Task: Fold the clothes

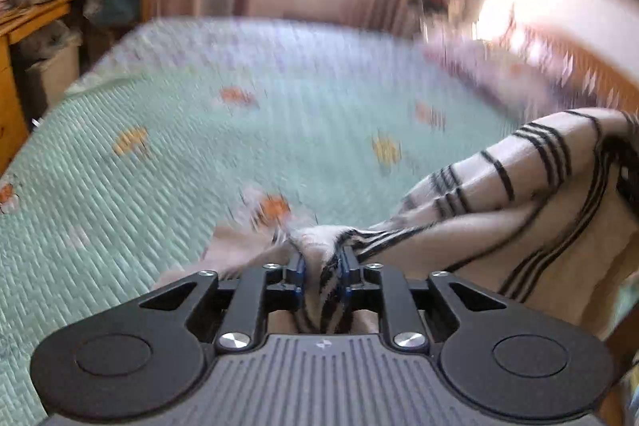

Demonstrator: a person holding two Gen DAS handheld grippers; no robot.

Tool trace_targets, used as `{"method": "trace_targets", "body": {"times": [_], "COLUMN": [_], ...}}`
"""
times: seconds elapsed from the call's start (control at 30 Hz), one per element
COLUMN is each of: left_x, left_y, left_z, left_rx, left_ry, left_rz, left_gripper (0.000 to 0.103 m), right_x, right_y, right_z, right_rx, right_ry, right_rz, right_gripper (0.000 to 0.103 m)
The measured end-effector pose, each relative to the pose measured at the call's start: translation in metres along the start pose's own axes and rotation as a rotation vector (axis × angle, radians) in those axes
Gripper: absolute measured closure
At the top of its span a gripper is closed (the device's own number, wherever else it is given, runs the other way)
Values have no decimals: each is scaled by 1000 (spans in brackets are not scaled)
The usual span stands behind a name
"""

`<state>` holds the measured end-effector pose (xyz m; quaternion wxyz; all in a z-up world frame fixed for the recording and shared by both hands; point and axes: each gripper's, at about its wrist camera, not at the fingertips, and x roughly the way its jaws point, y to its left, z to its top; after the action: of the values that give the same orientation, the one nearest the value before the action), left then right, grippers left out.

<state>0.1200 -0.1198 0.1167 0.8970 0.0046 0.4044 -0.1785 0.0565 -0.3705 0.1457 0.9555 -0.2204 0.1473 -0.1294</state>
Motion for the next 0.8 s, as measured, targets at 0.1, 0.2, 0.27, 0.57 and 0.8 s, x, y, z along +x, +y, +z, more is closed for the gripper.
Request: {"method": "trace_targets", "body": {"times": [0.1, 0.2, 0.27, 0.57, 0.8], "left_x": [34, 61, 72, 82, 102], "left_y": [-19, -27, -33, -73, -99], "left_z": [-34, -67, -76, -86, -99], "left_rx": [49, 54, 38, 103, 168], "left_ry": [135, 233, 251, 216, 297], "left_rz": [-31, -49, -44, 76, 139], "left_gripper": [83, 83, 83, 35, 20], "right_x": [38, 38, 27, 67, 146], "right_y": [-60, -84, -81, -14, 48], "right_z": [-62, -118, -138, -146, -149], "right_rx": [298, 430, 447, 129, -107], "right_ry": [279, 366, 355, 215, 302], "right_rz": [105, 127, 197, 413, 522], "right_gripper": [50, 50, 50, 18, 17]}}
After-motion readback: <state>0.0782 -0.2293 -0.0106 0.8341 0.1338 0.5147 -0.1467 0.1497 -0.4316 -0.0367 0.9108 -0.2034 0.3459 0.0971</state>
